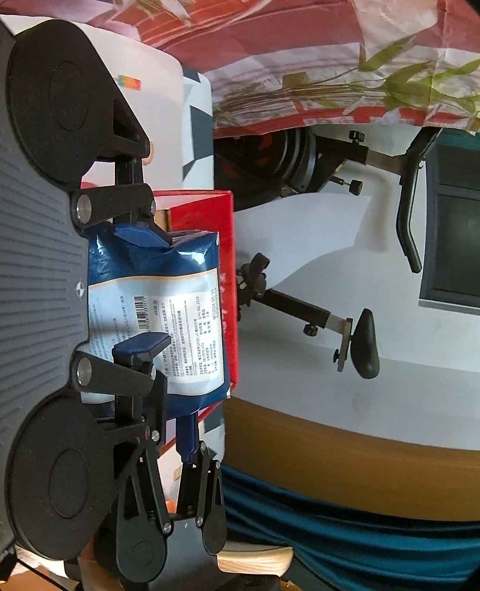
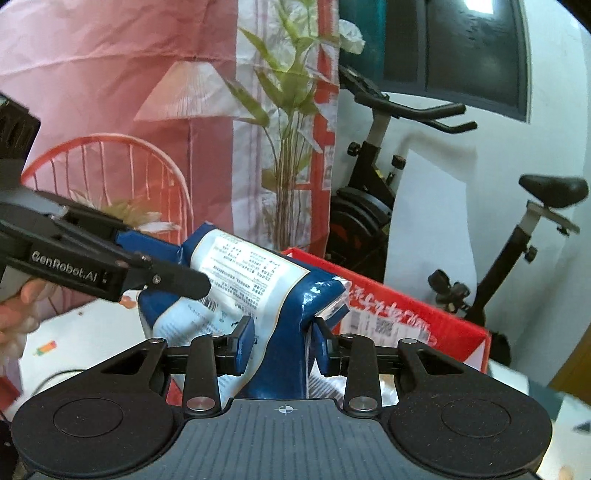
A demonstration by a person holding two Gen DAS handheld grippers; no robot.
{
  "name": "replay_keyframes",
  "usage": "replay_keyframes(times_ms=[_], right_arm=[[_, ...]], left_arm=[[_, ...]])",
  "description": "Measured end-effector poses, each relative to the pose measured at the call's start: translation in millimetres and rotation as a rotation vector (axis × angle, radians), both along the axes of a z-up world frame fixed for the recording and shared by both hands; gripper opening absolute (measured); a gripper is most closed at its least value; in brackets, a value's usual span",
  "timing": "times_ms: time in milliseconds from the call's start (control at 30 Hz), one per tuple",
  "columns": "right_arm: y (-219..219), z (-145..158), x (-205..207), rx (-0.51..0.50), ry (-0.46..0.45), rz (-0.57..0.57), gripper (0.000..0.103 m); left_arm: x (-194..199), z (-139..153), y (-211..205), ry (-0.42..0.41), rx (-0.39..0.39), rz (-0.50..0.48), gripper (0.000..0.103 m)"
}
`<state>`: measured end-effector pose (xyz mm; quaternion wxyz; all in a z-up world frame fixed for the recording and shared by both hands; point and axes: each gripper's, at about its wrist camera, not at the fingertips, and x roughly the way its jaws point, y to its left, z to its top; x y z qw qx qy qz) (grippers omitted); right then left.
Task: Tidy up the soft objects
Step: 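Lift the blue-and-white packet with both grippers over the red box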
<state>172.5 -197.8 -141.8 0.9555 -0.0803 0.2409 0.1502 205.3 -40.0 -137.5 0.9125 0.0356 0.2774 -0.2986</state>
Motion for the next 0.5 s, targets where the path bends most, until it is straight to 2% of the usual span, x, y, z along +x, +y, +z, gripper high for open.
replay_keyframes(times_ms=[133,500], right_arm=[[-1.2,5.6,18.8,-0.030,0.007,-0.013,0.031],[0.4,-12.2,66.1,-0.070,0.069,-0.047,0.031]], left_arm=[[16.7,1.0,-4.3,-0.018,0.003,-0.024,0.051],[61.0,-20.2,-9.4,0.053,0.006,-0.030,0.051]])
